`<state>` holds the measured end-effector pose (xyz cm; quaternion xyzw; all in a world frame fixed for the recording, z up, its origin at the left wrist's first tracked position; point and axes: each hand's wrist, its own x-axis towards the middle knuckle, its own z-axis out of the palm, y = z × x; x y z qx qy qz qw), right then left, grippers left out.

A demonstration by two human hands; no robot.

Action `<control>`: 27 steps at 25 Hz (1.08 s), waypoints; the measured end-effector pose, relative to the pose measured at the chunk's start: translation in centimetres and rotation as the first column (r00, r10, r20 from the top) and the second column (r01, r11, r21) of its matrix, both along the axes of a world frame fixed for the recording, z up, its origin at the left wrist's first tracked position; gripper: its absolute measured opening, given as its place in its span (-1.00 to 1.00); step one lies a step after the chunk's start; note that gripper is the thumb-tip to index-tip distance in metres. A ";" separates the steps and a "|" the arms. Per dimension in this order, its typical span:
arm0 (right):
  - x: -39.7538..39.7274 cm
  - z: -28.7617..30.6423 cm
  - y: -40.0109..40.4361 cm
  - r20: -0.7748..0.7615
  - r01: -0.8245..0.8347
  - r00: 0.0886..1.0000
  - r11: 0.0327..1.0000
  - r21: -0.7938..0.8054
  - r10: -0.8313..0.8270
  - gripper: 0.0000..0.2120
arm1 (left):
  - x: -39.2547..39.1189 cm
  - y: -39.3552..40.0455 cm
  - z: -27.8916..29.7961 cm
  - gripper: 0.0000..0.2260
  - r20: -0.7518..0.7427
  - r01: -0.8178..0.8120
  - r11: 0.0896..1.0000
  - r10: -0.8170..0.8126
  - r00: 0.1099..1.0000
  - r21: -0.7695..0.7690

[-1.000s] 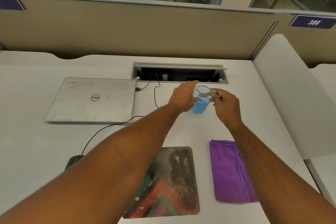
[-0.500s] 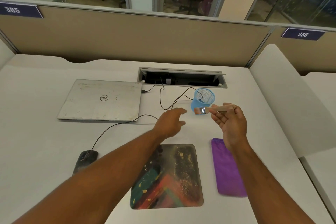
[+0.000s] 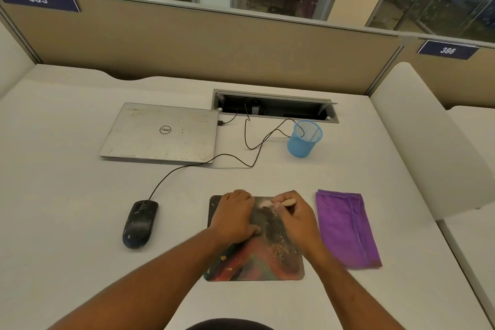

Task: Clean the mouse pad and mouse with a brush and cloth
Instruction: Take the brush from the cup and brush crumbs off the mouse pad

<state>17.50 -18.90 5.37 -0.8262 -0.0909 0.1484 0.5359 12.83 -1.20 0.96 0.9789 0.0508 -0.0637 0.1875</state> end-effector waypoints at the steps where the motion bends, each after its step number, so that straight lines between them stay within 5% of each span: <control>1: -0.1 0.1 0.5 0.012 -0.035 0.999 0.999 -0.032 0.036 -0.83 | 0.0 -0.2 0.0 -0.39 -0.010 0.009 1.000 -0.009 1.000 0.013; 8: 0.8 0.0 0.0 0.016 -0.180 0.981 0.938 -0.295 0.193 -0.88 | 0.3 -0.4 -0.1 -0.34 -0.025 0.050 0.995 -0.048 0.999 0.086; 12: 2.4 0.8 0.3 0.070 -0.032 0.996 0.979 -0.203 0.048 -0.89 | 0.6 -0.4 0.2 -0.38 -0.044 0.067 0.995 -0.064 0.997 0.080; 15: 2.8 0.6 2.1 0.053 -0.088 0.994 0.985 -0.146 0.097 -0.91 | 0.5 -0.4 0.3 -0.38 -0.055 0.062 0.996 -0.058 0.997 0.070; 22: 4.7 0.4 0.1 0.045 -0.108 0.989 0.898 -0.426 0.140 -0.90 | 0.5 -0.3 -0.1 -0.35 -0.036 0.072 0.994 -0.069 0.997 0.084; 27: 4.0 0.7 1.9 0.050 -0.092 0.993 0.971 -0.223 0.105 -0.93 | 0.7 -0.3 0.0 -0.36 -0.056 0.070 0.995 -0.066 0.996 0.075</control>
